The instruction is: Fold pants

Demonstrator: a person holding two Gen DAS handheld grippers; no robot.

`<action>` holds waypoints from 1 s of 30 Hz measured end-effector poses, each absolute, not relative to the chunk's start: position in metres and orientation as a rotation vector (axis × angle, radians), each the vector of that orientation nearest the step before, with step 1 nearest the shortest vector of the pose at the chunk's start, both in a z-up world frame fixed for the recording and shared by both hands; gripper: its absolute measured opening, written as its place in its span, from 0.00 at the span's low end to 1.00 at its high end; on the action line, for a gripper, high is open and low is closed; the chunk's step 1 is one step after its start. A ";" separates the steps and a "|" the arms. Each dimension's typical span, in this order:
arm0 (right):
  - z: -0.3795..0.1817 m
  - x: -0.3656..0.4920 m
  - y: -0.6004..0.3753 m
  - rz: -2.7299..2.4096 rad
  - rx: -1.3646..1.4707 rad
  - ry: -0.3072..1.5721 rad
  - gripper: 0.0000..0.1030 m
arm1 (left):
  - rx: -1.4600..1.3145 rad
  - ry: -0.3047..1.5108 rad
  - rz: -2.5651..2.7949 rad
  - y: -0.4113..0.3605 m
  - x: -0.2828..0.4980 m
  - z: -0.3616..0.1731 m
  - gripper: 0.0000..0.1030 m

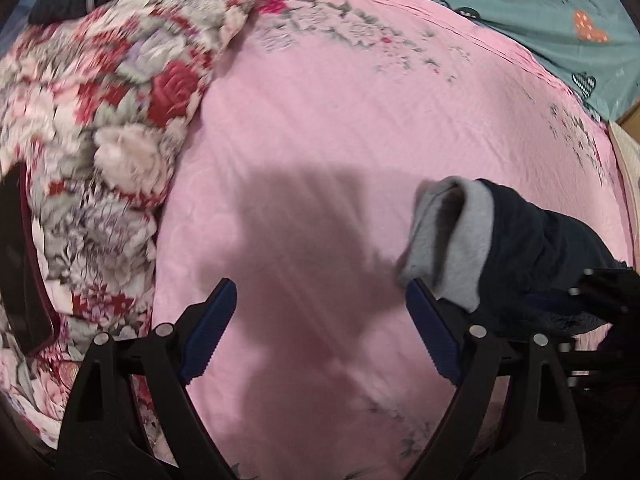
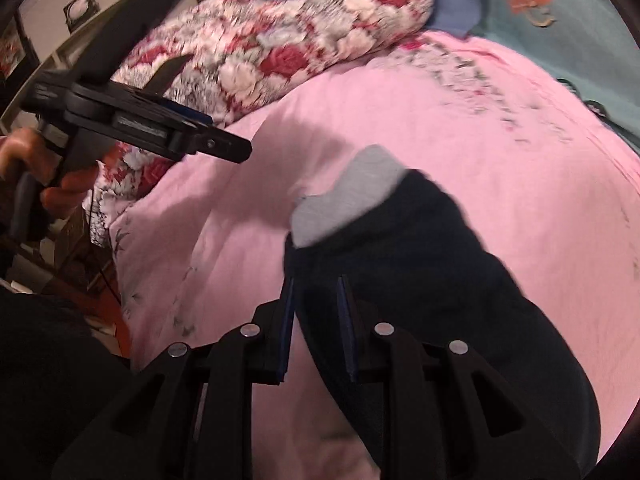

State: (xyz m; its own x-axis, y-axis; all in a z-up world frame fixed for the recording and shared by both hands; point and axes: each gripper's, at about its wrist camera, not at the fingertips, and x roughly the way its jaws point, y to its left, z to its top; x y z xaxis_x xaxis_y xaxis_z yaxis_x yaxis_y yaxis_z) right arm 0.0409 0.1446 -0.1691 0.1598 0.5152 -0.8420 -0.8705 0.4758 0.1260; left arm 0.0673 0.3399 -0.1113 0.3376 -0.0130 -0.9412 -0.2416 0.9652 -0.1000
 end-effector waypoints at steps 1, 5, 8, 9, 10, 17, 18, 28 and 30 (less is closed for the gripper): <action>-0.174 0.041 0.154 1.036 -0.459 0.982 0.22 | -0.259 1.226 0.144 0.345 0.064 -0.115 0.85; -0.192 0.049 0.181 0.950 -0.510 1.004 0.11 | -0.299 1.247 0.118 0.359 0.061 -0.124 0.85; -0.166 0.047 0.184 0.941 -0.450 0.983 0.09 | -0.314 1.248 0.088 0.369 0.064 -0.129 0.85; -0.154 0.044 0.187 0.945 -0.426 0.964 0.09 | -0.317 1.242 0.079 0.372 0.065 -0.129 0.85; -0.148 0.042 0.190 0.954 -0.399 0.963 0.09 | -0.319 1.237 0.075 0.373 0.065 -0.128 0.85; -0.206 0.040 0.199 0.948 -0.419 1.061 0.16 | -0.318 1.211 0.070 0.368 0.081 -0.127 0.85; -0.201 0.038 0.198 0.960 -0.420 1.057 0.29 | -0.300 1.192 0.069 0.361 0.083 -0.122 0.85; -0.139 0.065 0.031 0.675 -0.200 1.016 0.45 | -0.092 0.980 -0.245 0.206 0.111 -0.069 0.85; -0.151 0.071 -0.027 0.548 -0.142 1.063 0.45 | -0.008 0.991 -0.295 0.163 0.116 -0.081 0.86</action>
State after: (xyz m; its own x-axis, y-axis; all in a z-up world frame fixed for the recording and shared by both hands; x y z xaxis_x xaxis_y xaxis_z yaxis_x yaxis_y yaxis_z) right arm 0.0707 -0.0266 -0.1509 0.3675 0.3582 -0.8583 -0.4916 0.8582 0.1477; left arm 0.1164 0.1635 -0.0811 0.5110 -0.2489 -0.8227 0.2415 0.9602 -0.1405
